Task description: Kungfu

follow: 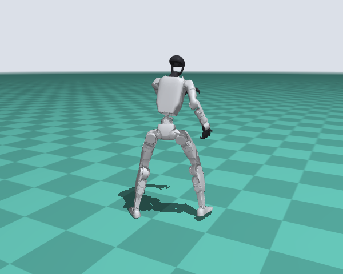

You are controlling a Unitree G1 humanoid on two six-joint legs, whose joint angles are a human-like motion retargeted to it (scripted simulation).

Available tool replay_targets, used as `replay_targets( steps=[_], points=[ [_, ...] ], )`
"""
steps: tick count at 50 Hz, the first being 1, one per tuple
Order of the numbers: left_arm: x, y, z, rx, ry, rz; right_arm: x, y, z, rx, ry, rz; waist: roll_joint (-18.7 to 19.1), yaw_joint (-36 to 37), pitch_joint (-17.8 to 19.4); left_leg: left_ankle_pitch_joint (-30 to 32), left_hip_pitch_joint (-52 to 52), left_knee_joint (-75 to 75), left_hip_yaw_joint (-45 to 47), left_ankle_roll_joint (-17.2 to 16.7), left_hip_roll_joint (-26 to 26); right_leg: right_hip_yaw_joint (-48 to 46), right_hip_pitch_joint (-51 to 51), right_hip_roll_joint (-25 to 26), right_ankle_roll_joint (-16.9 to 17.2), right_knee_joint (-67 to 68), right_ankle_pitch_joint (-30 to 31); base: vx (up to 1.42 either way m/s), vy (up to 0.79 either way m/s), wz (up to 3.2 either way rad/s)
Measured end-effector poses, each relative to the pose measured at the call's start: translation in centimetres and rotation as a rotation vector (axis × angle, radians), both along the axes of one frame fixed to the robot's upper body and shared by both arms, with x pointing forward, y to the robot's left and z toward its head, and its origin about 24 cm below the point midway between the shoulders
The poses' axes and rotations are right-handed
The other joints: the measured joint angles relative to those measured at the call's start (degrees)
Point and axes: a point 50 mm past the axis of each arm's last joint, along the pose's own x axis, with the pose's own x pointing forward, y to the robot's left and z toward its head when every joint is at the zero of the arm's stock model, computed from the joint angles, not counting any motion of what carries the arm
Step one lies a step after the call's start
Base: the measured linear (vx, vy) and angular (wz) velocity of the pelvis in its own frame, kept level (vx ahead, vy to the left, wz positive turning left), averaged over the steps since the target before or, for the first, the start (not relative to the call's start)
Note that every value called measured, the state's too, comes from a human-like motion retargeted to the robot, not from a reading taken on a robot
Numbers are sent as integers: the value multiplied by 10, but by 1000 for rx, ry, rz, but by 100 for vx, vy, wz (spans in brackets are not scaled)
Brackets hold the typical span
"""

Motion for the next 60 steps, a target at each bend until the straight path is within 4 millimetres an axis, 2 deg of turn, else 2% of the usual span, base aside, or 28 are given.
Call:
replay_targets(
  steps=[2, 4, 7, 10, 12, 15, 17, 20, 22, 25, 28, 31, 34, 37, 40, 42, 45, 46, 49, 51, 53, 55, 57, 60],
  points=[
    [4, 13, 27, 13, -120, 85, -13, -4, -4, 4, 40, -78, -4, 19, -6, -21, -20, 36, -20, 9, -6, -5, 31, -7, 8, -34, 19, 60, 45, 57],
    [8, 25, 51, 21, -229, 177, -14, 2, -12, 12, 54, -136, -10, 40, -14, -40, -44, 74, -37, 16, -17, -12, 58, -21, 16, -66, 38, 56, 46, 62],
    [13, 42, 80, 30, -353, 290, 2, 30, -30, 65, 62, -154, -15, 69, -28, -69, -81, 130, -43, 32, -28, -43, 101, -46, 28, -112, 65, 56, 49, 79],
    [13, 53, 97, 61, -427, 355, 36, 80, -51, 174, 83, -135, -16, 103, -44, -101, -117, 182, -59, 51, -43, -85, 143, -61, 34, -157, 95, 52, 38, 69],
    [14, 59, 105, 89, -468, 407, 66, 115, -60, 246, 109, -122, -26, 131, -52, -121, -134, 212, -67, 62, -57, -92, 159, -67, 32, -184, 122, 54, 47, 27],
    [13, 69, 115, 92, -533, 475, 116, 153, -55, 331, 152, -25, -32, 164, -55, -147, -154, 249, -71, 78, -70, -104, 175, -75, 26, -213, 165, 32, 40, 22],
    [12, 72, 119, 54, -561, 491, 134, 168, -46, 375, 186, 99, -31, 186, -50, -161, -168, 271, -77, 87, -83, -135, 183, -93, 38, -222, 193, 26, 39, 29],
    [12, 67, 118, 47, -565, 471, 156, 167, -35, 342, 214, 30, -42, 222, -56, -177, -189, 293, -79, 99, -93, -184, 185, -111, 42, -227, 228, 26, 18, 23],
    [15, 68, 116, 56, -556, 490, 171, 175, -25, 354, 146, 31, -50, 237, -55, -182, -195, 299, -77, 103, -92, -210, 185, -113, 26, -228, 237, 24, 16, 3],
    [22, 77, 110, 47, -528, 521, 181, 196, -17, 382, 65, 115, -51, 243, -57, -185, -198, 300, -84, 104, -84, -273, 198, -109, -5, -231, 247, 13, 5, 7],
    [31, 89, 97, 7, -464, 544, 184, 203, -14, 375, 35, 156, -53, 238, -57, -185, -195, 297, -98, 102, -87, -243, 203, -94, -5, -229, 247, 8, 4, 16],
    [41, 108, 80, -57, -357, 593, 194, 206, -7, 316, -7, 189, -61, 240, -58, -181, -183, 283, -96, 96, -81, -251, 199, -94, -4, -224, 243, -1, -4, -24],
    [51, 135, 54, -189, -203, 651, 218, 200, 17, 217, -152, 169, -67, 234, -61, -173, -162, 258, -89, 88, -70, -247, 193, -83, -1, -223, 227, -10, -13, -42],
    [59, 168, 13, -407, 38, 704, 248, 181, 60, 119, -388, 133, -71, 221, -67, -158, -133, 224, -85, 74, -59, -240, 194, -70, 18, -223, 202, -18, -24, -40],
    [60, 197, -43, -656, 377, 704, 269, 148, 119, -12, -659, 84, -73, 210, -76, -135, -93, 178, -74, 54, -40, -240, 200, -50, 31, -226, 182, -18, -38, -57],
    [55, 217, -87, -832, 629, 675, 274, 121, 165, -134, -843, 29, -75, 206, -83, -112, -56, 137, -63, 40, -25, -230, 198, -33, 29, -220, 164, -16, -48, -83],
    [29, 246, -161, -1117, 971, 611, 264, 83, 237, -332, -1119, -90, -80, 204, -93, -69, 6, 61, -39, 20, -3, -207, 177, -10, 22, -188, 130, -19, -60, -105],
    [20, 252, -180, -1201, 1047, 590, 258, 75, 256, -375, -1189, -126, -80, 201, -95, -57, 22, 40, -31, 15, 3, -196, 164, -7, 20, -170, 118, -23, -66, -96],
    [-18, 259, -246, -1553, 1280, 466, 225, 52, 326, -492, -1470, -262, -83, 183, -103, -19, 77, -30, 6, 1, 20, -149, 107, 4, 10, -89, 75, -20, -58, -91],
    [-51, 258, -289, -1833, 1395, 320, 191, 41, 368, -553, -1667, -347, -88, 155, -111, 1, 101, -69, 27, 0, 18, -123, 66, 4, 5, -37, 52, -25, -63, -47],
    [-88, 254, -331, -2121, 1471, 140, 150, 32, 398, -606, -1840, -425, -88, 121, -124, 14, 111, -95, 34, 0, 18, -116, 34, 7, -1, 10, 26, -16, -59, -12],
    [-127, 247, -365, -2384, 1475, -71, 106, 30, 415, -655, -2000, -510, -84, 94, -140, 21, 116, -110, 42, 0, 32, -122, 14, 20, -11, 52, -6, -6, -61, -17],
    [-161, 245, -387, -2595, 1433, -158, 60, 29, 421, -730, -2138, -632, -88, 71, -152, 27, 113, -117, 51, 0, 40, -123, -9, 23, -16, 86, -29, -16, -66, -10],
    [-196, 247, -407, -2781, 1431, 54, 2, 35, 416, -940, -2286, -865, -101, 51, -153, 35, 102, -116, 34, 0, 41, -110, -43, 23, -22, 125, -60, -26, -47, -13]
  ],
)
